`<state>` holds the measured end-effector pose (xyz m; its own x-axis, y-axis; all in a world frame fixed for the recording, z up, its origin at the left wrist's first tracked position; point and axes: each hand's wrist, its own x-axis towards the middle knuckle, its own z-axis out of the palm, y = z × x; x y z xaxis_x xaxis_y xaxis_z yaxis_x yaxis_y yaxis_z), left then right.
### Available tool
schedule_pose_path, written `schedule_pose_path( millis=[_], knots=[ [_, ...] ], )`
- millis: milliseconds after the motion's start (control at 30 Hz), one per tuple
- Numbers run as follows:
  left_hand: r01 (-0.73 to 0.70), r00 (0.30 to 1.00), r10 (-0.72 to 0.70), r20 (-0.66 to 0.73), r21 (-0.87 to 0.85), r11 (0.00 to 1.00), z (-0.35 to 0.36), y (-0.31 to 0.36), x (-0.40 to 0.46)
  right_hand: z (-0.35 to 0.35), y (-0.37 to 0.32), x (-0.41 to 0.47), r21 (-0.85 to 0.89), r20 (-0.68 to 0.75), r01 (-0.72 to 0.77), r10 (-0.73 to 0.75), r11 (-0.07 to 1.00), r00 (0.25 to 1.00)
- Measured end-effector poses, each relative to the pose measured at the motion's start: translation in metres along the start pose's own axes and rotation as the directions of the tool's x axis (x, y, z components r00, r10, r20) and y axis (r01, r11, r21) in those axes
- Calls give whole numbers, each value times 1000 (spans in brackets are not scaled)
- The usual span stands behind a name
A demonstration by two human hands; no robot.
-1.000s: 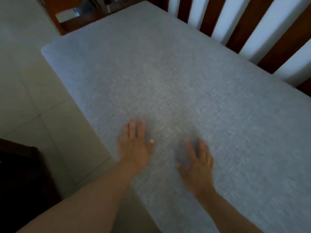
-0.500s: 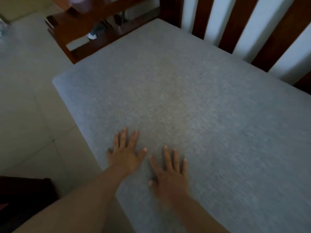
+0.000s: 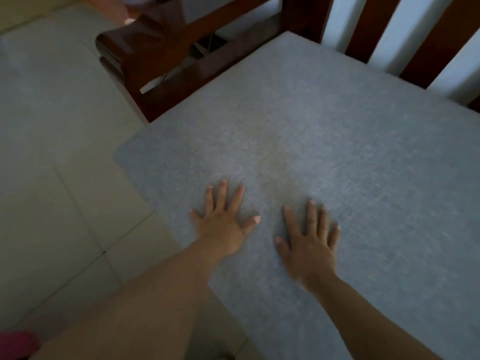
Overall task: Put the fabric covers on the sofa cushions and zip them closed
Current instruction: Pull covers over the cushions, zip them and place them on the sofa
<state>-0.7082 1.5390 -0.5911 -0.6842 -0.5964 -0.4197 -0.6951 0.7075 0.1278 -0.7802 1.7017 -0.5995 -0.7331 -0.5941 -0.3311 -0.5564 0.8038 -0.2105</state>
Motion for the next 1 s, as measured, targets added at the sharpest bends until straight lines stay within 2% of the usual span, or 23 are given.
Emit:
schedule_pose_path(
  millis=[100, 200, 267, 333, 433, 500, 633, 767, 900, 1000],
  knots=[
    [16, 1000, -16, -15, -6, 1000, -3, -27, 4, 25, -45, -6, -37, -128, 116, -119, 993, 985],
    [106, 994, -108, -15, -115, 988, -5, -36, -5, 35, -67, -22, -84, -144, 202, -213, 976, 966],
    [113, 993, -116, -6, -160, 981, -2, -35, -21, 41, -67, -40, -121, -176, 240, -258, 963, 950],
    [32, 999, -36, -25, -142, 989, 4, -31, -41, 42, -55, -64, -109, -189, 187, -205, 976, 960],
    [-190, 982, 190, -12, -13, 982, 16, -19, -77, 43, -16, -118, -77, -124, 10, -19, 997, 992],
    [-383, 924, 383, 23, 83, 920, 27, -7, -102, 47, 17, -159, -83, -78, -109, 102, 991, 992],
    [-713, 700, 698, 151, 211, 669, 56, 42, -154, 62, 75, -245, -48, -27, -304, 303, 951, 953],
    [-834, 548, 801, 240, 232, 501, 83, 85, -200, 78, 103, -299, -3, -126, -427, 423, 904, 897],
    [-912, 390, 866, 311, 258, 318, 115, 131, -253, 92, 141, -357, 22, -208, -570, 561, 822, 801],
    [-914, 375, 867, 327, 289, 286, 133, 166, -282, 94, 173, -388, 40, -260, -666, 651, 745, 713]
  ],
)
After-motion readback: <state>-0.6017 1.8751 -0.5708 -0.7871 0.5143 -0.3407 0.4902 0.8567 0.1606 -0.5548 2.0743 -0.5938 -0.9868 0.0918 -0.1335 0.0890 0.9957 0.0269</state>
